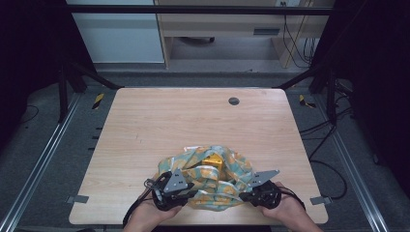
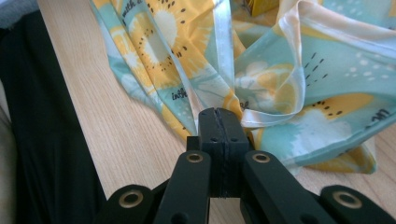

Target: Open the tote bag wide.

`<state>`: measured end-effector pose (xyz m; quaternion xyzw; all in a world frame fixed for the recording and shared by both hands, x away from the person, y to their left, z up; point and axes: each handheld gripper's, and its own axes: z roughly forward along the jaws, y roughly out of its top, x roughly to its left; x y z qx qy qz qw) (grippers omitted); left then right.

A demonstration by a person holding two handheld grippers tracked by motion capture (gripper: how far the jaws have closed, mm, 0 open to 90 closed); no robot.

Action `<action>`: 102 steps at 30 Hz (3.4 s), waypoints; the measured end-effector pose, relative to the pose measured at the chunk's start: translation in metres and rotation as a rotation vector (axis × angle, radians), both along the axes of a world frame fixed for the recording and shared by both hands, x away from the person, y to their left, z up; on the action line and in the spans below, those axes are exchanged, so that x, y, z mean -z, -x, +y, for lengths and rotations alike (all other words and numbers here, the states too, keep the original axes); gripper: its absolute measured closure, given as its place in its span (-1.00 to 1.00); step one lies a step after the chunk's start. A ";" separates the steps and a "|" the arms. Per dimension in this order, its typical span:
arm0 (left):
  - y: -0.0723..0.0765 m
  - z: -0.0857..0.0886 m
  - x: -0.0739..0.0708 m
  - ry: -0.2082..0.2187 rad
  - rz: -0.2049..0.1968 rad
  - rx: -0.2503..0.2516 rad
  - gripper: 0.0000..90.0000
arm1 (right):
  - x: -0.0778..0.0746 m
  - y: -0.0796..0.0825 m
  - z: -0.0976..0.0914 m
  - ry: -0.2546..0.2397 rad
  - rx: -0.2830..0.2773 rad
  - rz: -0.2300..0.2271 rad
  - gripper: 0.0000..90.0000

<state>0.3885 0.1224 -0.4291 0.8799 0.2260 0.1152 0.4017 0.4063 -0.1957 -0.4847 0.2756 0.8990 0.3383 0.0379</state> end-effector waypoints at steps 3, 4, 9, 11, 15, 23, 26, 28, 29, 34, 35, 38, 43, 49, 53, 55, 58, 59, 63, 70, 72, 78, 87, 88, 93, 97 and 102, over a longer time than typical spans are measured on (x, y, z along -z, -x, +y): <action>0.003 0.000 -0.015 0.016 -0.024 0.005 0.57 | 0.001 0.001 0.000 0.002 0.003 0.004 1.00; 0.003 0.000 -0.020 0.020 -0.032 0.003 0.57 | 0.001 0.001 0.000 0.002 0.003 0.004 1.00; -0.006 -0.002 -0.037 0.035 -0.098 -0.040 0.51 | 0.002 0.001 0.000 0.008 -0.003 0.002 1.00; -0.013 -0.003 -0.040 0.041 -0.122 -0.062 0.48 | 0.003 0.002 0.000 0.010 -0.004 0.002 1.00; -0.029 -0.008 -0.033 0.002 -0.118 -0.091 0.48 | 0.002 0.003 0.000 0.011 -0.003 0.006 1.00; -0.030 -0.010 0.005 -0.057 -0.056 -0.079 0.52 | -0.012 0.009 -0.009 -0.051 0.007 -0.037 0.60; -0.028 -0.008 0.013 -0.072 -0.043 -0.075 0.52 | -0.022 0.010 -0.013 -0.069 0.016 -0.064 0.42; -0.029 -0.007 0.019 -0.081 -0.038 -0.079 0.52 | -0.030 0.010 -0.014 -0.082 0.015 -0.081 0.35; -0.029 -0.006 0.020 -0.085 -0.034 -0.078 0.53 | -0.035 0.009 -0.015 -0.089 0.014 -0.097 0.29; -0.030 -0.006 0.031 -0.095 -0.023 -0.079 0.54 | -0.054 0.000 -0.012 -0.105 0.042 -0.140 0.19; -0.029 -0.006 0.032 -0.100 -0.024 -0.079 0.54 | -0.056 -0.003 -0.010 -0.108 0.045 -0.146 0.17; -0.025 -0.007 0.037 -0.110 -0.025 -0.073 0.54 | -0.063 -0.018 0.000 -0.118 0.060 -0.165 0.10; -0.021 -0.006 0.043 -0.131 -0.030 -0.065 0.55 | -0.064 -0.043 0.021 -0.109 0.082 -0.172 -0.05; -0.020 -0.005 0.048 -0.150 -0.037 -0.066 0.56 | -0.056 -0.069 0.035 -0.036 0.102 -0.146 0.36; -0.023 -0.003 0.052 -0.151 -0.032 -0.070 0.58 | -0.056 -0.084 0.035 -0.044 0.116 -0.122 0.94; -0.025 -0.003 0.054 -0.155 -0.029 -0.073 0.58 | -0.058 -0.093 0.035 -0.056 0.133 -0.115 1.00; -0.026 -0.002 0.056 -0.159 -0.024 -0.073 0.59 | -0.059 -0.107 0.036 -0.070 0.162 -0.099 1.00; -0.026 -0.002 0.056 -0.157 -0.023 -0.074 0.59 | -0.059 -0.112 0.036 -0.074 0.169 -0.095 1.00; -0.026 -0.001 0.059 -0.170 -0.023 -0.071 0.60 | -0.051 -0.129 0.036 -0.077 0.210 -0.072 1.00; -0.027 0.000 0.062 -0.178 -0.014 -0.067 0.62 | -0.031 -0.138 0.031 -0.066 0.229 -0.019 1.00; -0.026 0.000 0.062 -0.176 -0.012 -0.070 0.61 | -0.028 -0.136 0.030 -0.054 0.229 -0.009 1.00; -0.028 0.002 0.063 -0.160 -0.006 -0.083 0.59 | -0.014 -0.135 0.027 -0.016 0.229 0.031 1.00; -0.030 0.008 0.064 -0.142 0.014 -0.095 0.60 | -0.001 -0.144 0.014 0.028 0.283 0.048 1.00; -0.029 0.008 0.064 -0.144 0.015 -0.093 0.61 | -0.001 -0.145 0.011 0.031 0.286 0.050 1.00; -0.028 0.010 0.064 -0.147 0.017 -0.093 0.62 | 0.000 -0.149 0.000 0.026 0.313 0.042 1.00; -0.027 0.011 0.063 -0.149 0.015 -0.094 0.63 | 0.002 -0.151 -0.005 0.022 0.328 0.041 1.00; -0.026 0.011 0.064 -0.134 0.015 -0.093 0.62 | -0.009 -0.145 -0.005 -0.029 0.327 -0.022 0.59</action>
